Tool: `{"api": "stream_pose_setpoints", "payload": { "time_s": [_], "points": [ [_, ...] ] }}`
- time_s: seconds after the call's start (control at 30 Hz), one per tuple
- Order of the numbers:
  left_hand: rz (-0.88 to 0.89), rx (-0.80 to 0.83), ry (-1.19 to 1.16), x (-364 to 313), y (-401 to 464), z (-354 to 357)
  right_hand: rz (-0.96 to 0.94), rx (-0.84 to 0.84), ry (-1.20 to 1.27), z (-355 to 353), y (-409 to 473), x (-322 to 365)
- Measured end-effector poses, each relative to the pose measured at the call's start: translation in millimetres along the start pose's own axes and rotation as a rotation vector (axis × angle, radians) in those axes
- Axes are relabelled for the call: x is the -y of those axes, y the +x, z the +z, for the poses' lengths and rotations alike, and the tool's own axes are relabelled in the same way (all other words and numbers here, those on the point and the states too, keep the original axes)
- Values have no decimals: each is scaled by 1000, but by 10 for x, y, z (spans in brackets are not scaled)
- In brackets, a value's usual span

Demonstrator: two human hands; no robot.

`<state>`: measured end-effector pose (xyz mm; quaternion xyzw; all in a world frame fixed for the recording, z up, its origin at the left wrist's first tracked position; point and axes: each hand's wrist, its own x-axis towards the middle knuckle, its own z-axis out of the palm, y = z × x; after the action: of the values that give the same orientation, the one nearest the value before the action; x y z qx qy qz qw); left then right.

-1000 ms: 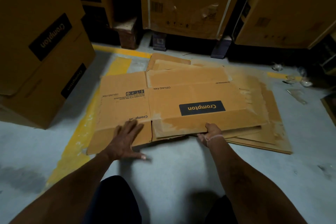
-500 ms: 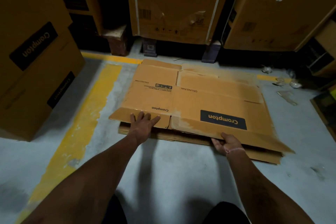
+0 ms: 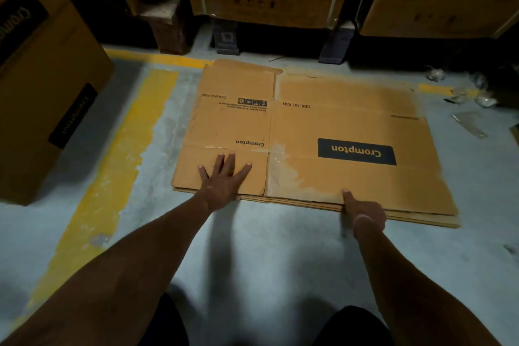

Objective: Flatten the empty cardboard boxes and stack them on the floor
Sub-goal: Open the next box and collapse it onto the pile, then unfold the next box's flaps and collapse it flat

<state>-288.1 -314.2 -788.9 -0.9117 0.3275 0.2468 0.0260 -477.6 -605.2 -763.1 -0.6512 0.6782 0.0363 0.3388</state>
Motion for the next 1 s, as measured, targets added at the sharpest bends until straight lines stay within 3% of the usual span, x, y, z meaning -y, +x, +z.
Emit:
{"api": "stream_pose_setpoints", "payload": {
  "time_s": [0.07,0.1,0.13,0.2,0.3,0.43,0.67,0.77,1.0],
  "points": [
    [16,-55,51,37,40,34,-289,-370,-208,31,-76,30],
    [33,-73,57,64,50,45,-493,-455,-290,68,-111,76],
    [52,-77,43,96,63,62,-670,-441,-364,144,-101,114],
    [79,-48,15,136,63,96,-852,-221,-522,374,-99,220],
    [67,-10,14,117,66,104,-846,108,-713,810,-174,297],
    [72,36,-43,122,114,47,-756,153,-732,992,-247,274],
    [127,122,-160,197,-92,-457,-569,375,-853,609,-520,795],
    [116,17,-103,322,-271,-696,-669,342,-814,482,-846,1106],
    [71,-410,33,1121,-1018,-1262,-1024,238,-688,497,-2088,1793]
  ]
}}
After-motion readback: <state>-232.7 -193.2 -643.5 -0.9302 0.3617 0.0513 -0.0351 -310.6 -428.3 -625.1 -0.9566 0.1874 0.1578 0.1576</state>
